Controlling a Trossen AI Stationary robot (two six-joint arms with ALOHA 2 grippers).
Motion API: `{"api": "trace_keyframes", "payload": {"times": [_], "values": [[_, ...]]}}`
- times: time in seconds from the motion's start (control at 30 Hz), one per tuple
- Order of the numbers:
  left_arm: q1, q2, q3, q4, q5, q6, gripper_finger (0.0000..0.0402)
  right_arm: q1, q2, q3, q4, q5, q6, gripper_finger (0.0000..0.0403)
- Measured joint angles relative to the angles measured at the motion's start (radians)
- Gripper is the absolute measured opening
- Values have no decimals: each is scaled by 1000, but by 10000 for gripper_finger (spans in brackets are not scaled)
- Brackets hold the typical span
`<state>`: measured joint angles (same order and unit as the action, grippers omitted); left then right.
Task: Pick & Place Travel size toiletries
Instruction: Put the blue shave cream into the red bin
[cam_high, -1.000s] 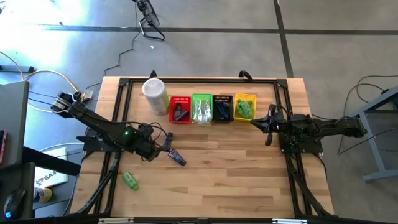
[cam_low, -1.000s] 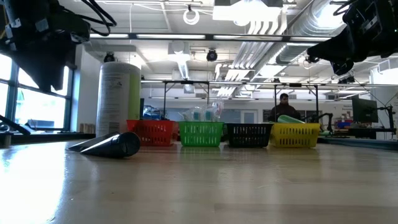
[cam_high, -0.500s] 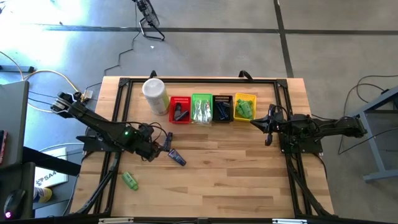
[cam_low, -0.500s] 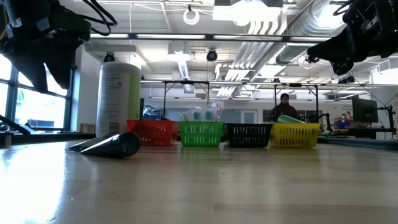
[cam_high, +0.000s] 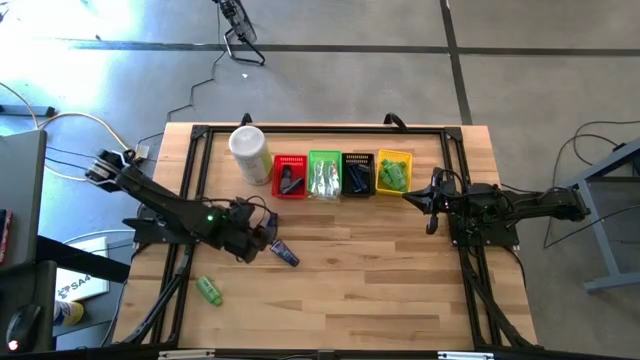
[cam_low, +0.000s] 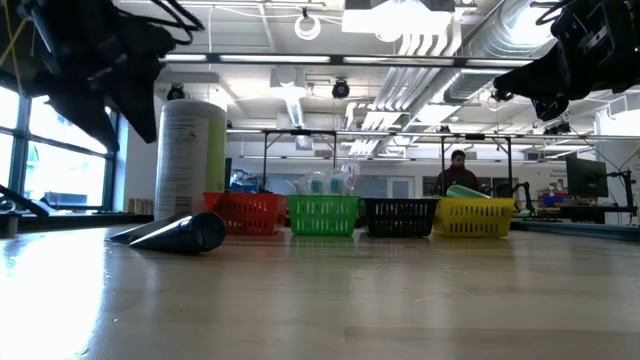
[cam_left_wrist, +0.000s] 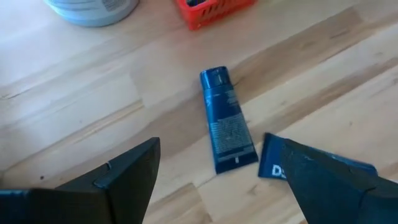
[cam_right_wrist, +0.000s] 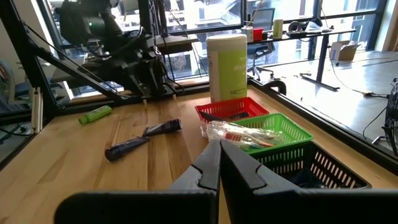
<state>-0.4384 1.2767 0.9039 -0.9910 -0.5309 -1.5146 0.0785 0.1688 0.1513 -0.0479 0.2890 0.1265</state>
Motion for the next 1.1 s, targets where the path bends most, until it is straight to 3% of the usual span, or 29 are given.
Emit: {"api": "trace_keyframes", "payload": {"times": [0.3, 0.47, 0.77, 1.1], "values": [[8, 169, 0, 46, -29, -36, 321, 0, 0, 0, 5, 0, 0, 3], [60, 222, 0, 127, 18, 24, 321, 0, 0, 0, 11, 0, 0, 2], [179, 257, -1, 179, 79, 157, 321, 0, 0, 0, 15, 0, 0, 2], [218, 256, -68, 341, 107, 227, 321, 0, 0, 0, 7, 0, -12, 2]]}}
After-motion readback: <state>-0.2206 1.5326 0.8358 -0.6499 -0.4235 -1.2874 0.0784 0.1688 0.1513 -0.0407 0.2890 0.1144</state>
